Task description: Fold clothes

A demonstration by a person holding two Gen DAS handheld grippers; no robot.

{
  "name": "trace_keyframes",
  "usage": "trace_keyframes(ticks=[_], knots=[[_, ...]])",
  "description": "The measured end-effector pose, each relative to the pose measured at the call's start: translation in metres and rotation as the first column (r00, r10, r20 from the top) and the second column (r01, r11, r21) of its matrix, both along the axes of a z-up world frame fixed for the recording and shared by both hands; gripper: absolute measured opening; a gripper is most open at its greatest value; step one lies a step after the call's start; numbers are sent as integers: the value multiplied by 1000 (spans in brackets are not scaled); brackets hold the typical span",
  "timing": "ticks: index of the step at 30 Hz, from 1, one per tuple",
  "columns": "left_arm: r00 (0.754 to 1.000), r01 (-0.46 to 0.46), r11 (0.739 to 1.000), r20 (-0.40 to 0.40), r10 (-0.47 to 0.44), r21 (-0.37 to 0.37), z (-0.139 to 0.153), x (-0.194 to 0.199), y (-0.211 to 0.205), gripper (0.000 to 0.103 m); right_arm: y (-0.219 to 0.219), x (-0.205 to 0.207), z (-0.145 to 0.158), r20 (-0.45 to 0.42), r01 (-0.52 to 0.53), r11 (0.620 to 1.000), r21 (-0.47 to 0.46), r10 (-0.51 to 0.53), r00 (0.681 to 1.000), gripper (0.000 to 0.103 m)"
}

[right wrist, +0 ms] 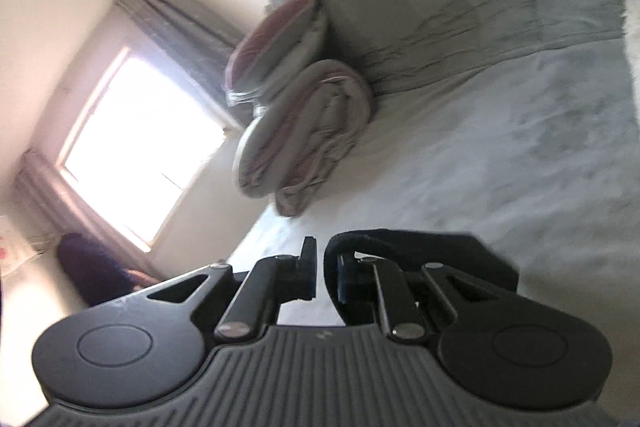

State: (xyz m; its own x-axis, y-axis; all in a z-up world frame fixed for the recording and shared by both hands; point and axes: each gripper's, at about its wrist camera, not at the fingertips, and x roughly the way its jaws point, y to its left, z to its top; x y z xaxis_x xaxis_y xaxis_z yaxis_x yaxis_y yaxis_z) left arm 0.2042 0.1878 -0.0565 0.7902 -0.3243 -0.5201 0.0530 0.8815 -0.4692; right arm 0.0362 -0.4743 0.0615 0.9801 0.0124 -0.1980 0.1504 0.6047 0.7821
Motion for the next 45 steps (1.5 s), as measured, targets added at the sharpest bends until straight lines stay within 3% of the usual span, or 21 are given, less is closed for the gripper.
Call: trace_keyframes(ticks=[11, 16, 20, 26, 32, 35, 40, 41, 44, 45], knots=[[1000, 20, 999, 7, -19, -40, 2, -1, 3, 70, 68, -3, 24, 92, -181, 982, -52, 185, 978, 14], [993, 103, 987, 63, -96, -123, 9, -6, 6, 69, 108, 2, 25, 107, -289, 955, -71, 296, 949, 14], [971, 216, 955, 151, -187, -205, 15, -11, 5, 69, 134, 10, 14, 100, -367, 929, -52, 370, 924, 14], [941, 316, 914, 208, -267, -253, 17, -13, -4, 69, 188, 20, -17, -10, -510, 854, -105, 512, 859, 14], [939, 332, 914, 175, -296, -234, 13, -7, -13, 69, 235, 32, -66, -222, -680, 722, -130, 647, 730, 14], [941, 331, 919, 154, -303, -215, 9, -5, -15, 69, 250, 31, -86, -299, -722, 677, -142, 666, 684, 15], [943, 327, 926, 138, -304, -191, 10, -6, -16, 69, 260, 21, -94, -355, -735, 654, -178, 654, 668, 18], [943, 323, 929, 139, -301, -181, 13, -7, -17, 69, 260, 18, -91, -359, -740, 650, -174, 657, 662, 22], [944, 316, 938, 148, -295, -142, 25, -13, -21, 69, 253, 1, -80, -354, -745, 641, -185, 664, 659, 51], [944, 313, 942, 148, -295, -123, 30, -17, -24, 69, 250, -5, -77, -348, -744, 639, -196, 663, 662, 53]])
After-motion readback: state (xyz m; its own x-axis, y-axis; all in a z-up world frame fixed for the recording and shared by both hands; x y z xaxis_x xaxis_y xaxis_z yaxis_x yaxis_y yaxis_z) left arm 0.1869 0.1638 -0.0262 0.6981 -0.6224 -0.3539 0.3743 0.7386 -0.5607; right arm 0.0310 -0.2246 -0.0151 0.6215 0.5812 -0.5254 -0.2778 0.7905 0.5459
